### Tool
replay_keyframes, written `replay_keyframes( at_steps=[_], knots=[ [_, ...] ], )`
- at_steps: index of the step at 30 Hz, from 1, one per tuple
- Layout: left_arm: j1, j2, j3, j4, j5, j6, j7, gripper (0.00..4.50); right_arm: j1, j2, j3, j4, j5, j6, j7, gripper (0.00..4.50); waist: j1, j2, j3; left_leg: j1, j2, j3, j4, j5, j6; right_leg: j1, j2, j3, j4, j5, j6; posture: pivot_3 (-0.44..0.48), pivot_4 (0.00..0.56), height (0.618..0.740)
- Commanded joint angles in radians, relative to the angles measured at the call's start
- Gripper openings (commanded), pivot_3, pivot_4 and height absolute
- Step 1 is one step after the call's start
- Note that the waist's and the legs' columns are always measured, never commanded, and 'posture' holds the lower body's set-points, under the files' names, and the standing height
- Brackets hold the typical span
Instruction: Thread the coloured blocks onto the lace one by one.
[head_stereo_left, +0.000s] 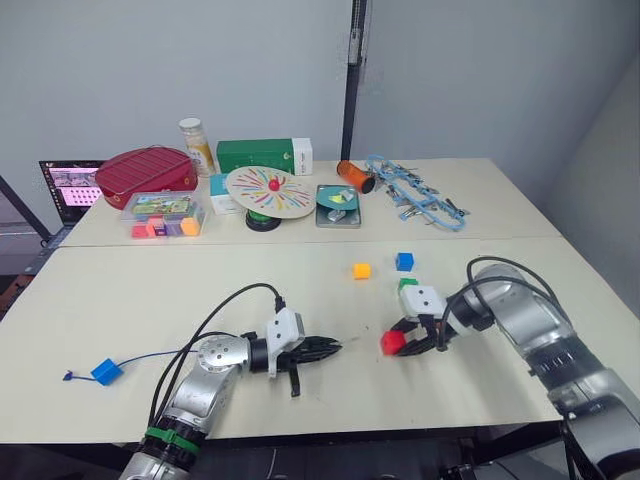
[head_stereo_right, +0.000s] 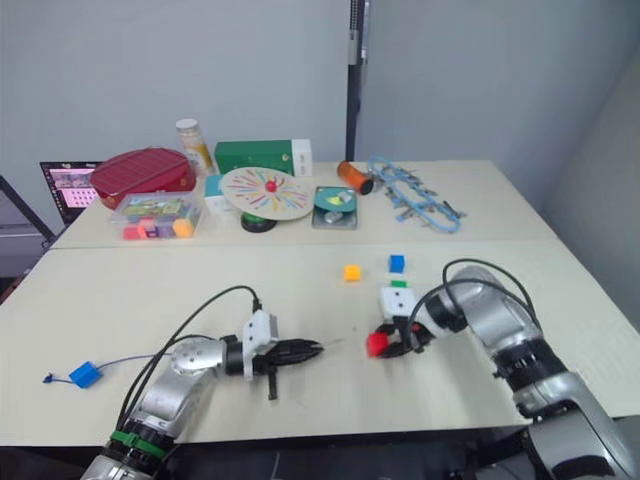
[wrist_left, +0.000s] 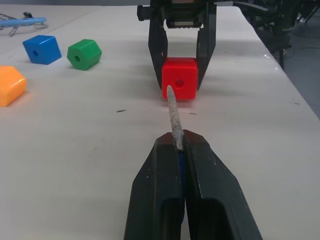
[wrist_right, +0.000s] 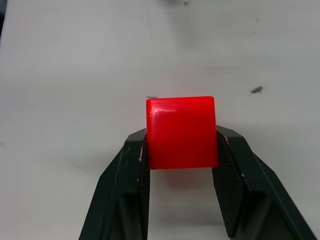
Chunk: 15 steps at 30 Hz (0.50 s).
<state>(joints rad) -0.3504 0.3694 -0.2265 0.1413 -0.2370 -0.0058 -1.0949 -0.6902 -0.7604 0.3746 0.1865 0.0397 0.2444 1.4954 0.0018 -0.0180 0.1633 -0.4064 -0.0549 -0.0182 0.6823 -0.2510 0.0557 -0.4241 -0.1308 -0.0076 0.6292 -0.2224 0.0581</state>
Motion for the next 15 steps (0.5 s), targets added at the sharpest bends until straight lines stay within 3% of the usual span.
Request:
replay_keyframes(
  at_steps=[1, 15],
  knots=[
    [-0.026, 0.002, -0.023, -0.024, 0.0, 0.008, -0.026, 0.0, 0.037, -0.015, -0.029, -0.146, 0.017, 0.092, -0.036, 1.18, 0.002, 0.0, 0.0, 0.0, 0.0, 0.0, 0.0, 0.0, 0.0, 0.0, 0.0, 0.0, 0.0, 0.0, 0.0, 0.0, 0.15, 0.74],
    [-0.047, 0.004, -0.065, -0.017, 0.009, 0.071, -0.059, 0.0, 0.109, -0.014, -0.024, -0.275, 0.038, 0.219, -0.122, 1.18, 0.009, 0.0, 0.0, 0.0, 0.0, 0.0, 0.001, 0.0, 0.0, 0.0, 0.0, 0.0, 0.0, 0.0, 0.0, 0.0, 0.15, 0.74]
  ],
)
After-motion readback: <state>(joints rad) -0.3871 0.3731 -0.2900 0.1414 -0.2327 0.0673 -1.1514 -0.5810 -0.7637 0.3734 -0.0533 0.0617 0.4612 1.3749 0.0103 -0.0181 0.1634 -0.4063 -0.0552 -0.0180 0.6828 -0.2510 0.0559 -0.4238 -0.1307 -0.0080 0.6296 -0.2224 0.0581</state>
